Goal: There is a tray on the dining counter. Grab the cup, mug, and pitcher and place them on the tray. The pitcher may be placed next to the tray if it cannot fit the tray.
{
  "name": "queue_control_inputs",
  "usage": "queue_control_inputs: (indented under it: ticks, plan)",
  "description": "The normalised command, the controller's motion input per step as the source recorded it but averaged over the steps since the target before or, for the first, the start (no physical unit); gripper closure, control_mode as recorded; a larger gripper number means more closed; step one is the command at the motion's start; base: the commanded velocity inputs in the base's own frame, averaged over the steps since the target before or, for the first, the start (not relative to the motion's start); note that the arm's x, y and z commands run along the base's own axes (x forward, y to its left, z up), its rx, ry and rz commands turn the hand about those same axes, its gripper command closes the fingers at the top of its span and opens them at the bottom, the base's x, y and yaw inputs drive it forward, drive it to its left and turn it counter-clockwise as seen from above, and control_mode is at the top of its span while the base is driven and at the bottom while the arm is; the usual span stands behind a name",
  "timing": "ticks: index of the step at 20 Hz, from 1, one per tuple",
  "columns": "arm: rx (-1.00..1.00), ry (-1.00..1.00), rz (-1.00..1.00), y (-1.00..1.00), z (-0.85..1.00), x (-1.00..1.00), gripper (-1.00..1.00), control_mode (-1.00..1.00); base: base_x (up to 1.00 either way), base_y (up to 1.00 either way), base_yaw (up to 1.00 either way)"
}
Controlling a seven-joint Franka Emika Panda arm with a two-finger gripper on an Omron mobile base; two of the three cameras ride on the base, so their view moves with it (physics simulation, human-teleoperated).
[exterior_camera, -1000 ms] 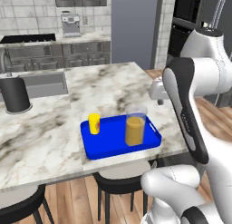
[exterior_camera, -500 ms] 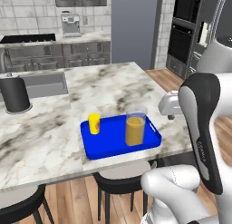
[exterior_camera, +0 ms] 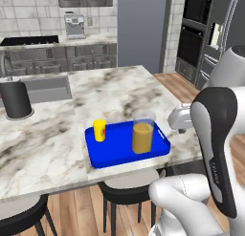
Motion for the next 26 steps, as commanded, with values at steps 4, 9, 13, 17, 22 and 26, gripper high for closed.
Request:
queue_control_inputs:
  ticks: [4,9,13,17,22,26]
  plan:
    - [0.0,0.0,0.0,0.0,0.0,-0.06,-1.0,-1.0,0.0,0.0,0.0]
    - [0.0,0.0,0.0,0.0,0.0,0.0,-1.0,-1.0,0.0,0.0,0.0]
    - [0.0,0.0,0.0,0.0,0.0,0.0,-1.0,-1.0,0.0,0.0,0.0]
    - [0.0,0.0,0.0,0.0,0.0,0.0,-1.0,-1.0,0.0,0.0,0.0]
    - [0.0,0.0,0.0,0.0,0.0,0.0,-1.0,-1.0,0.0,0.0,0.0]
    - [0.0,0.0,0.0,0.0,0.0,0.0,-1.0,-1.0,0.0,0.0,0.0]
